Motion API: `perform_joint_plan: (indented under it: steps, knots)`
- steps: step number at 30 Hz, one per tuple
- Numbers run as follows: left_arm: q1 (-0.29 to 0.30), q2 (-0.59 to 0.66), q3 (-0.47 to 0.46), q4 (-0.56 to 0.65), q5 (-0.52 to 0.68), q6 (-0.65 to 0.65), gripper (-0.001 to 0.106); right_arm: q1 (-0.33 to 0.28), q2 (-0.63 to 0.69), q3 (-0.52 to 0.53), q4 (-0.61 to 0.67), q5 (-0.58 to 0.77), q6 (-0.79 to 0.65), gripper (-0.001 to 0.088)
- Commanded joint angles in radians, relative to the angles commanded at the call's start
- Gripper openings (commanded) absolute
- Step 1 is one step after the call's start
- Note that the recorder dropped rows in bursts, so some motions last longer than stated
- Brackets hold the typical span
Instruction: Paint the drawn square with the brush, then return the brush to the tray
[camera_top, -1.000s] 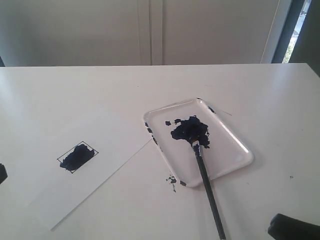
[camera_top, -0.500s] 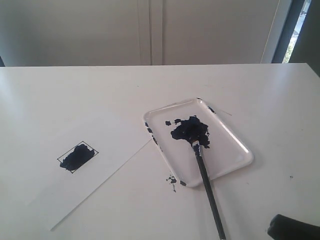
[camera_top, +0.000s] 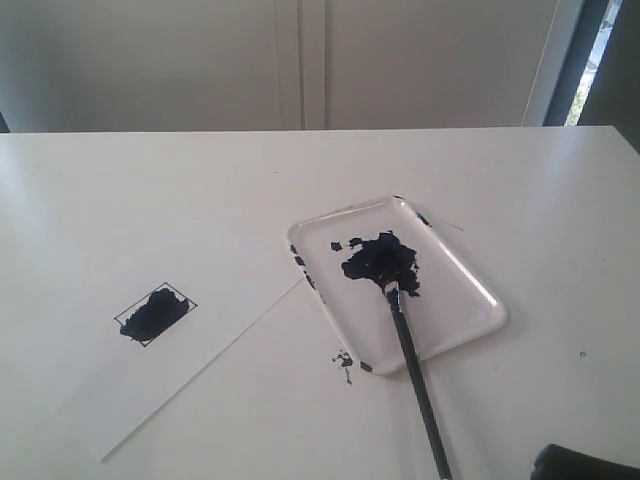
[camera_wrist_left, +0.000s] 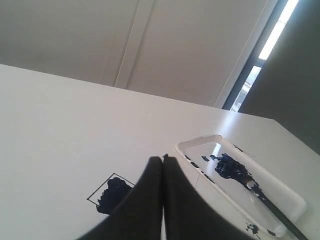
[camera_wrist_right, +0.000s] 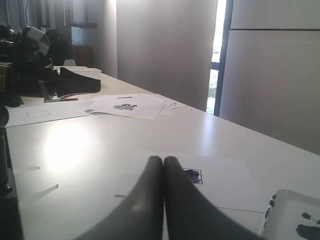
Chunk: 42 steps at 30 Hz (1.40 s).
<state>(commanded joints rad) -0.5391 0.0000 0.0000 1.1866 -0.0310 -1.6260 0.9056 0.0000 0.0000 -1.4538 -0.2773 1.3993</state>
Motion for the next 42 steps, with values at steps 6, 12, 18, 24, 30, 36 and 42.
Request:
perform_joint_plan:
  steps: [6,12,18,24,30,36,42]
  knots:
    - [-0.002,0.0,0.0,0.031,0.037,0.005,0.0,0.0,0.0,0.0,0.0,-0.01,0.0,0.0]
    - [-0.002,0.0,0.0,0.029,0.063,0.005,0.0,0.0,0.0,0.0,0.0,-0.012,0.0,0.0]
    - [-0.002,0.0,0.0,0.03,0.06,0.007,0.0,0.0,0.0,0.0,0.0,-0.012,0.0,0.0]
    - [-0.002,0.0,0.0,0.03,0.058,0.007,0.0,0.0,0.0,0.0,0.0,-0.012,0.0,0.0]
    - [-0.002,0.0,0.0,0.03,0.058,0.007,0.0,0.0,0.0,0.0,0.0,-0.012,0.0,0.0]
    - [-0.002,0.0,0.0,0.03,0.058,0.007,0.0,0.0,0.0,0.0,0.0,-0.012,0.0,0.0]
    - [-0.002,0.0,0.0,0.03,0.058,0.007,0.0,0.0,0.0,0.0,0.0,-0.012,0.0,0.0]
